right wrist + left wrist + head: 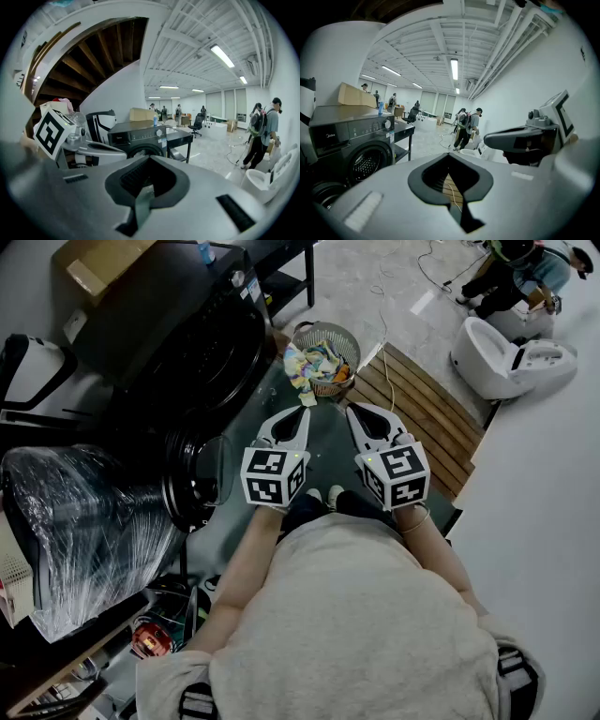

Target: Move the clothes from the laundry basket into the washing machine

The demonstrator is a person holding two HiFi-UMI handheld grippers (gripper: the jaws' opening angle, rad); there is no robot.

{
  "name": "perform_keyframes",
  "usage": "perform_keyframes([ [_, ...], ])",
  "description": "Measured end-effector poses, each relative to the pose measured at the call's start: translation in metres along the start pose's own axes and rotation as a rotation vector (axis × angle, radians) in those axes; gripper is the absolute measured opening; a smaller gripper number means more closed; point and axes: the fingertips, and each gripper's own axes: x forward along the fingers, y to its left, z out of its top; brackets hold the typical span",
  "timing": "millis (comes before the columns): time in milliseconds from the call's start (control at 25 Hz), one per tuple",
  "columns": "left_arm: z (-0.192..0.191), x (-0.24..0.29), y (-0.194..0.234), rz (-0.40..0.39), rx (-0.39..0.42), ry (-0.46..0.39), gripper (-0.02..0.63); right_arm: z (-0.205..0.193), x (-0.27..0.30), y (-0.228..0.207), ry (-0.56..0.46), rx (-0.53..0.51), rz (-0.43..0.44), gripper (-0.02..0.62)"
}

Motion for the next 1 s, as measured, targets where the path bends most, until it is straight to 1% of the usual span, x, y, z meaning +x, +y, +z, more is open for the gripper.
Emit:
perform_keyframes([
  [160,-0.009,-0.002,-0.001,0.008,-0.019,0.009,0.009,-0.012,-0.003,0.004,0.018,0.020,0.003,0.006],
  [440,-0.006,-0.004,-0.002,0.002,-0.031,-0.003,0.009,-0.010,-0.005,0.007,0.011,0.002,-0.001,0.006],
  [640,-0.003,-0.006,0.002,-0.041,-0.002,-0.004,0.009,0.000,0.002,0.006,-0.046,0.073,-0.012,0.006],
  [880,-0.006,-0.007,0.022,-0.068,0.005,0.013,0.009,-0.003,0.021,0.014,-0.038,0.151,-0.016,0.007],
  [1000,-0.011,0.000,0.031,-0.076,-0.003,0.042,0.009,-0.003,0.033,0.016,-0.021,0.158,-0.002,0.007],
])
